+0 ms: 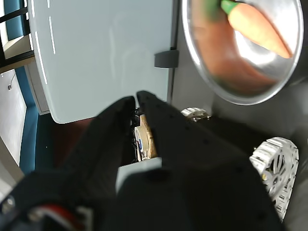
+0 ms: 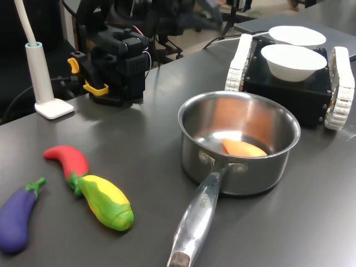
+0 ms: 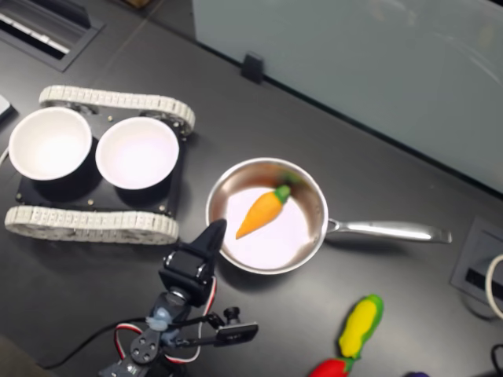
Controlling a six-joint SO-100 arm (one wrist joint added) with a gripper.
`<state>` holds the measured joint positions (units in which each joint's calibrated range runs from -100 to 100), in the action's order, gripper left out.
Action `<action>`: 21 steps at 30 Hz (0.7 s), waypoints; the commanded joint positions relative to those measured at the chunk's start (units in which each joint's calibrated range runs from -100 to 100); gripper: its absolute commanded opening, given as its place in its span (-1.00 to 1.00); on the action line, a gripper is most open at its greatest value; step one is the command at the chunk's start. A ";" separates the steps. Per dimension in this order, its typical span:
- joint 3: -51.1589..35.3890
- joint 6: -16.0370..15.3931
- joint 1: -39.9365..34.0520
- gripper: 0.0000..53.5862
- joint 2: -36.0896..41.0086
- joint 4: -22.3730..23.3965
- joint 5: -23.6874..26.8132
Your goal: Pick up the carrot and place them in the pan
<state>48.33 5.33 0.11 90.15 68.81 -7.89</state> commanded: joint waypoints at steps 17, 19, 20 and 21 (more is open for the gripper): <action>17.05 0.22 -2.52 -0.99 5.29 14.90 1.66; 18.51 -0.03 -3.09 -0.99 5.29 14.90 1.86; 19.05 -0.20 -3.09 -0.99 5.29 14.82 2.15; 19.96 -0.37 -3.09 -0.99 5.29 14.56 2.25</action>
<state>68.33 5.60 -2.53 94.78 83.26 -6.28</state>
